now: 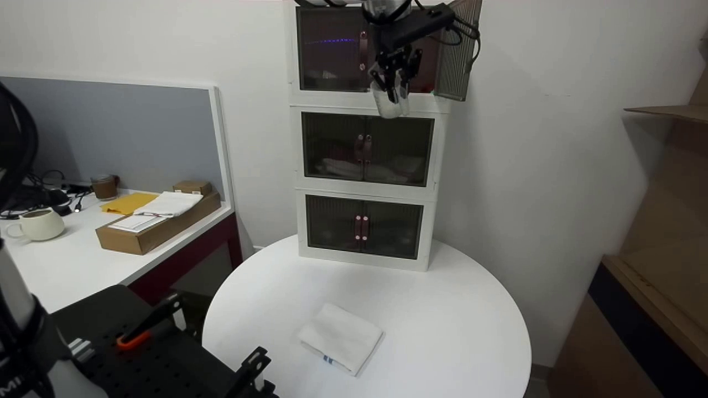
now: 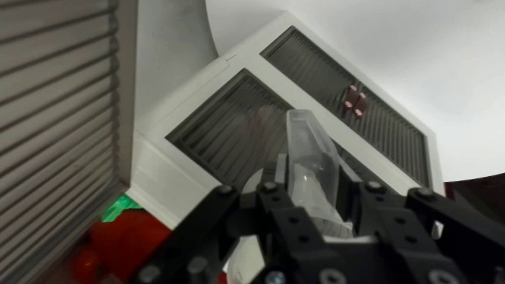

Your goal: Put the clear jug in the open upper cabinet.

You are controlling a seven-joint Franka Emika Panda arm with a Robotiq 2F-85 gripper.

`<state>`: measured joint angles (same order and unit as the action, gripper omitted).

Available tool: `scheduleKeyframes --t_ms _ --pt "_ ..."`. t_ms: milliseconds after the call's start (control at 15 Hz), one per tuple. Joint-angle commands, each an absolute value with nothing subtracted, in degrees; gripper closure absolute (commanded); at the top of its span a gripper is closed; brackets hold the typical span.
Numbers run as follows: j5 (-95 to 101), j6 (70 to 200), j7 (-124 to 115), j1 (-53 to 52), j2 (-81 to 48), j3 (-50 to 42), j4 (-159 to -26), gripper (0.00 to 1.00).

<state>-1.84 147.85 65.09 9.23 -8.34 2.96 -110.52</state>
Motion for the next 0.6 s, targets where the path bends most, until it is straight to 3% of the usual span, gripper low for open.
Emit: scheduleKeyframes --t_ms 0,533 --pt "-2.2 157.8 59.9 7.7 -6.5 1.3 -113.4 0.93" --pt "-1.9 179.1 50.9 7.7 -9.1 1.8 -114.7 0.93"
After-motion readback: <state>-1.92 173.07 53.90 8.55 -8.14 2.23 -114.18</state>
